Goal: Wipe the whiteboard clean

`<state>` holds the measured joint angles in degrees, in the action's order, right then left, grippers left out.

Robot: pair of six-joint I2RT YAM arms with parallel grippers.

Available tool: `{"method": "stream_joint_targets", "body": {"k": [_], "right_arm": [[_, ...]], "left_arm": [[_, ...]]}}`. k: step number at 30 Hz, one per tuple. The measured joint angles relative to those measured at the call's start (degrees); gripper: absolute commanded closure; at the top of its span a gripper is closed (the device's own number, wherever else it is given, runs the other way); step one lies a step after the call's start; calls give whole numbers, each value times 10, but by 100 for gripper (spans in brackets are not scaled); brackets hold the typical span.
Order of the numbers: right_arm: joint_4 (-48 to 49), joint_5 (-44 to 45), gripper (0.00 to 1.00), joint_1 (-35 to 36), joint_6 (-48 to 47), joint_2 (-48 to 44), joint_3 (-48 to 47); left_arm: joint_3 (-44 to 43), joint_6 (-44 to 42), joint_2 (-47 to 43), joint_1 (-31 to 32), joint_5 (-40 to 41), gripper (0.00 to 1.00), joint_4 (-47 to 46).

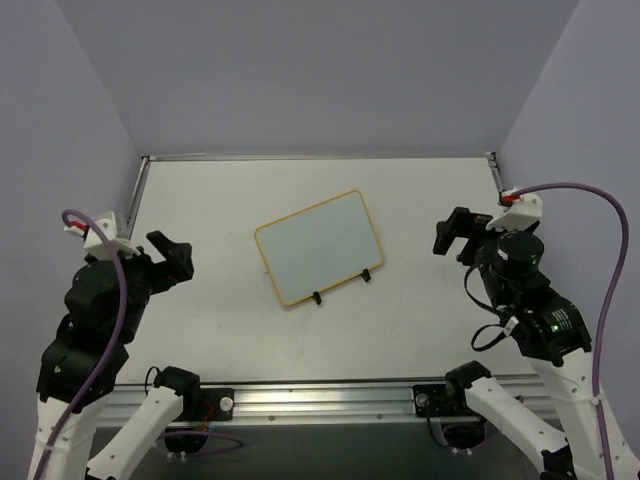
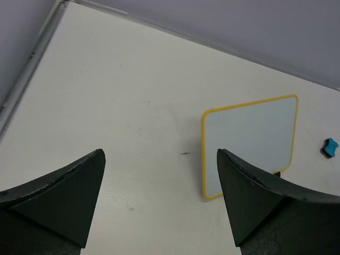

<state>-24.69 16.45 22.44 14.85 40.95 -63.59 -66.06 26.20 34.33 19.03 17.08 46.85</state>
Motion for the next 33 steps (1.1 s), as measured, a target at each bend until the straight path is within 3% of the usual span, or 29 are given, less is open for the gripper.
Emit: {"method": "stream_joint_targets", "body": {"k": [4,11,26,33], "right_arm": [[-28,29,0,2,1,-35,-3],[-82,123,0,2,-7,-70,-8],[-79,142,0,2,-58,-173,13],[-77,142,0,2,-62,-170,13]], "left_arm": [[-26,-46,-50,0,85,6,41],[55,-106,-161,0,150,6,44],[44,-132,-170,0,62,6,48],[44,-133,-195,0,45,6,47]]}}
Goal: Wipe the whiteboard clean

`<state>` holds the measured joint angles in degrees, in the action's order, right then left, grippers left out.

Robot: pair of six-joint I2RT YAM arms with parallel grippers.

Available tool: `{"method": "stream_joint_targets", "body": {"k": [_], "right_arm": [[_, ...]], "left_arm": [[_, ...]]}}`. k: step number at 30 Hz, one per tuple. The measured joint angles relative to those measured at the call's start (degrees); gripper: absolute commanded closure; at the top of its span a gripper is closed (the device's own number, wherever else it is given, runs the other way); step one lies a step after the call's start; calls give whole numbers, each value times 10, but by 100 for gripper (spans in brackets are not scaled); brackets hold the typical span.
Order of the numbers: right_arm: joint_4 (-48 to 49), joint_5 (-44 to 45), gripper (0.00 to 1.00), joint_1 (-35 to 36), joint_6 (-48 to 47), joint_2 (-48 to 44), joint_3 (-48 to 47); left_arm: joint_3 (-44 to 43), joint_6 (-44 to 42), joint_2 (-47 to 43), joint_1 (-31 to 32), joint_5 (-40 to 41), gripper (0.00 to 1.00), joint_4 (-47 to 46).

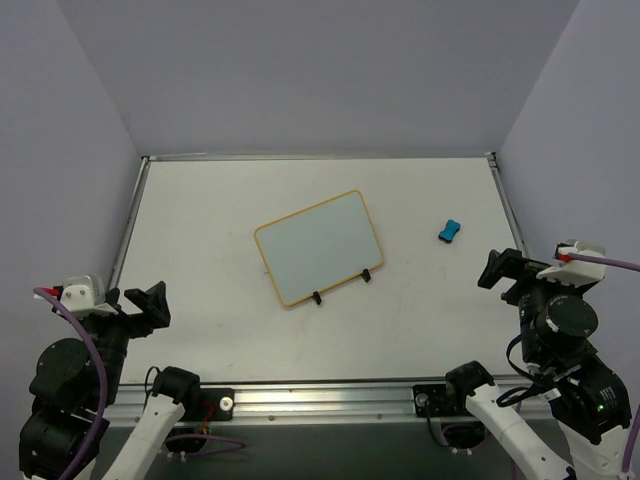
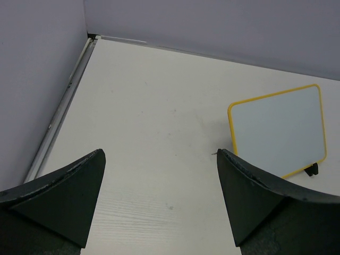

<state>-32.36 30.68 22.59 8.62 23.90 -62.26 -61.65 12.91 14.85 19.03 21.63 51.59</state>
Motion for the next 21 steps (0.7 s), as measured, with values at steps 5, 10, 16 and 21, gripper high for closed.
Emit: {"method": "stream_joint_targets", "body": {"k": [5,10,16,21], "right_arm": [[0,0,0,0,-2,4,0],[0,-7,0,0,-8,4,0],[0,-7,0,0,-10,4,0],[0,-7,0,0,-10,4,0]], "left_arm": [[1,3,-5,0,-13,6,-5],[5,5,-5,0,-30,6,-17],[9,4,-5,0,-37,6,-19],[9,4,-5,0,-37,6,-20]]}}
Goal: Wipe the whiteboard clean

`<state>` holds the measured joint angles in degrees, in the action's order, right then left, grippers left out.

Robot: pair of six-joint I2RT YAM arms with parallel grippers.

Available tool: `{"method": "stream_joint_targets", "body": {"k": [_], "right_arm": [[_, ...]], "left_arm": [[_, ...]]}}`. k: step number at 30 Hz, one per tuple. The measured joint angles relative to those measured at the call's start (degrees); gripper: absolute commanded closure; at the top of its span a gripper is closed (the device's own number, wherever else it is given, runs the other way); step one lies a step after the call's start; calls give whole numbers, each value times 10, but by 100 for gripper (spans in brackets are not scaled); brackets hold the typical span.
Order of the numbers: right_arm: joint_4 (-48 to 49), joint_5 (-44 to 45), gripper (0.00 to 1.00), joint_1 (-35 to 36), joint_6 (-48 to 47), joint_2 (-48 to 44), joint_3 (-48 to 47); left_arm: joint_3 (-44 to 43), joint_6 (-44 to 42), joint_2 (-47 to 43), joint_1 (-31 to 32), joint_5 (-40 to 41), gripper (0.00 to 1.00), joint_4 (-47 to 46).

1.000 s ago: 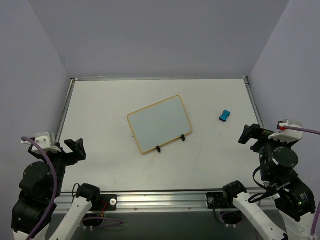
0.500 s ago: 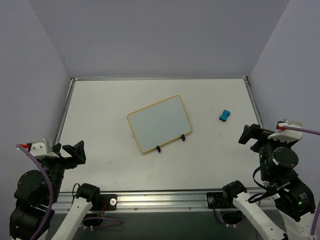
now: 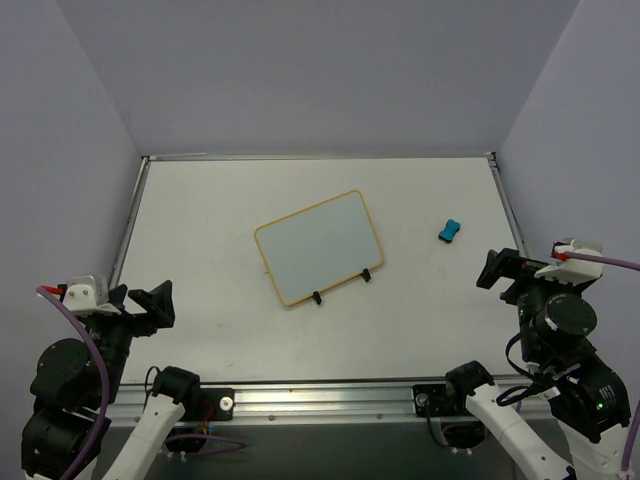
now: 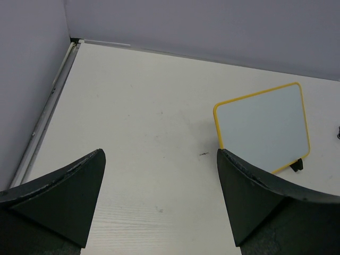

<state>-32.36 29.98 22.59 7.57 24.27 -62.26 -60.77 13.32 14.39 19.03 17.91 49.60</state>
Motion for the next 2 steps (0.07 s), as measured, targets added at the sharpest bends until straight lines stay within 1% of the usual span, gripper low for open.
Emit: {"method": "stream_joint_targets", "body": {"k": [2], "right_arm": [[0,0,0,0,0,0,0]], "left_arm": [[0,0,0,0,0,6,0]]}}
